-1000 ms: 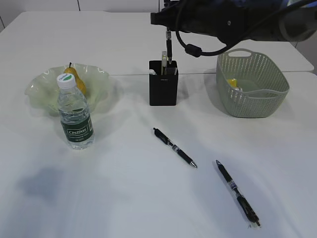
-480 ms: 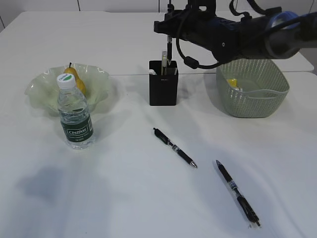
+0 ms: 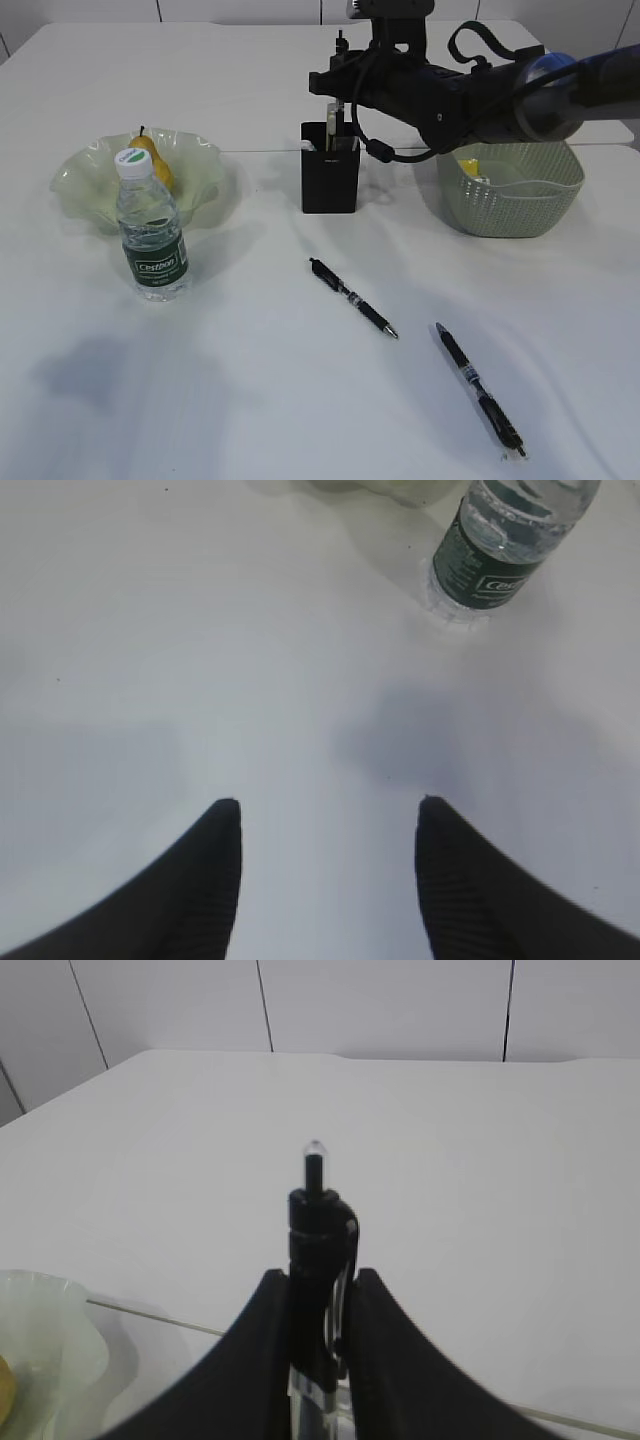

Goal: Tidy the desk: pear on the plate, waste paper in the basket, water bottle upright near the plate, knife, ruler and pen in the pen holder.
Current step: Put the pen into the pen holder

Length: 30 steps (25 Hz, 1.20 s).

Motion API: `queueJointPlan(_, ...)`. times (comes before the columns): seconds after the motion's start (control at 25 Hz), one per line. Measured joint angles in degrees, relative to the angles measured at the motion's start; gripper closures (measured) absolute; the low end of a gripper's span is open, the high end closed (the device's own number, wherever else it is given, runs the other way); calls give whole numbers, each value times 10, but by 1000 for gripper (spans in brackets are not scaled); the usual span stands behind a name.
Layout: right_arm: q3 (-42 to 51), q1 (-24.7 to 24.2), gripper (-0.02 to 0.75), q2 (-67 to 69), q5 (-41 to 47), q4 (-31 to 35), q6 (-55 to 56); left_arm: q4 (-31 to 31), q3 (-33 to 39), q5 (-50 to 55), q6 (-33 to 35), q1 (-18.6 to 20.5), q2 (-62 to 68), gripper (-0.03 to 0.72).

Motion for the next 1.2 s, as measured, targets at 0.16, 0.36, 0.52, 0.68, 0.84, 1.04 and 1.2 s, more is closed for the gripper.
queueJointPlan(0.16,0,0,608,1,5,0,0,1,0,0,0,0,0,295)
queueJointPlan(0.36,0,0,509,2,18,0,1,1,0,0,0,0,0,295)
queueJointPlan(0.52,0,0,441,3,19,0,1,1,0,0,0,0,0,295)
queueJointPlan(0.68,0,0,431,-2,46,0,1,1,0,0,0,0,0,295)
queueJointPlan(0.84,0,0,431,-31,105,-9,1,1,0,0,0,0,0,295)
queueJointPlan(1.04,0,0,430,-79,241,-26,0,1,0,0,0,0,0,295)
queueJointPlan(1.2,0,0,430,-127,348,-31,-19,1,0,0,0,0,0,295)
